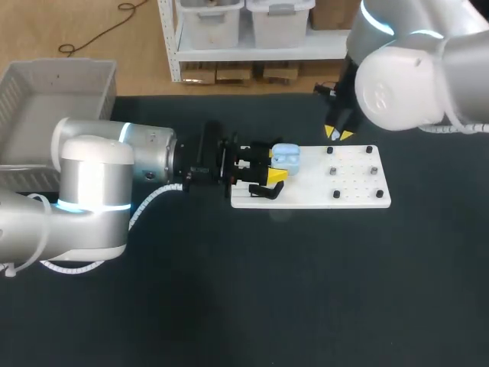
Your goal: Pick up each earbud case from the left stands, insert the matching earbuds, close the lid, and place the case in the box.
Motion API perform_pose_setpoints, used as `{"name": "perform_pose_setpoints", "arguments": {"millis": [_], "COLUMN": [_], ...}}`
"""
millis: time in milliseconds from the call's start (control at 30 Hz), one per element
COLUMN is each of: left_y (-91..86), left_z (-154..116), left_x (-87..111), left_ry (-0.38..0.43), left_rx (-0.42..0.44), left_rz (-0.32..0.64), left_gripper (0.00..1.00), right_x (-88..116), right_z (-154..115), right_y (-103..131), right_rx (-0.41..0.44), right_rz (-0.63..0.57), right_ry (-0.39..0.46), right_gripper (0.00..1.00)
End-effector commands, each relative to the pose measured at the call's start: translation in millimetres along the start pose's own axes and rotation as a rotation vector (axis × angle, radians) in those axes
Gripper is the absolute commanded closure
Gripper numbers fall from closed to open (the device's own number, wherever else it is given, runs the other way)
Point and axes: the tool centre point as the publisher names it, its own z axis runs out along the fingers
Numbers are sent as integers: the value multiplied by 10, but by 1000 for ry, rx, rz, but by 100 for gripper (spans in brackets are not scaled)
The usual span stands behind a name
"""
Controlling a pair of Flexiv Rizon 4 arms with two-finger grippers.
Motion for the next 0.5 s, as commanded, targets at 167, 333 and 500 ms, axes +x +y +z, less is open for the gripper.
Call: {"name": "perform_pose_setpoints", "arguments": {"millis": [167,333,500], "left_y": [0,0,0], "left_z": [-2,-2,-2], "left_x": [-2,-2,-2], "left_ry": [2,2,2], "left_rx": [1,1,1], "left_rz": [0,0,0], "left_gripper": [100,100,100], "right_x": [333,526,717], "right_z": [-647,-927,-1093], "right_y": [-16,154,359], "right_rx": [-49,-87,-120], "right_rz": [1,-48,-117], "right_ry": [-84,-75,-29], "right_gripper": [100,100,100]}}
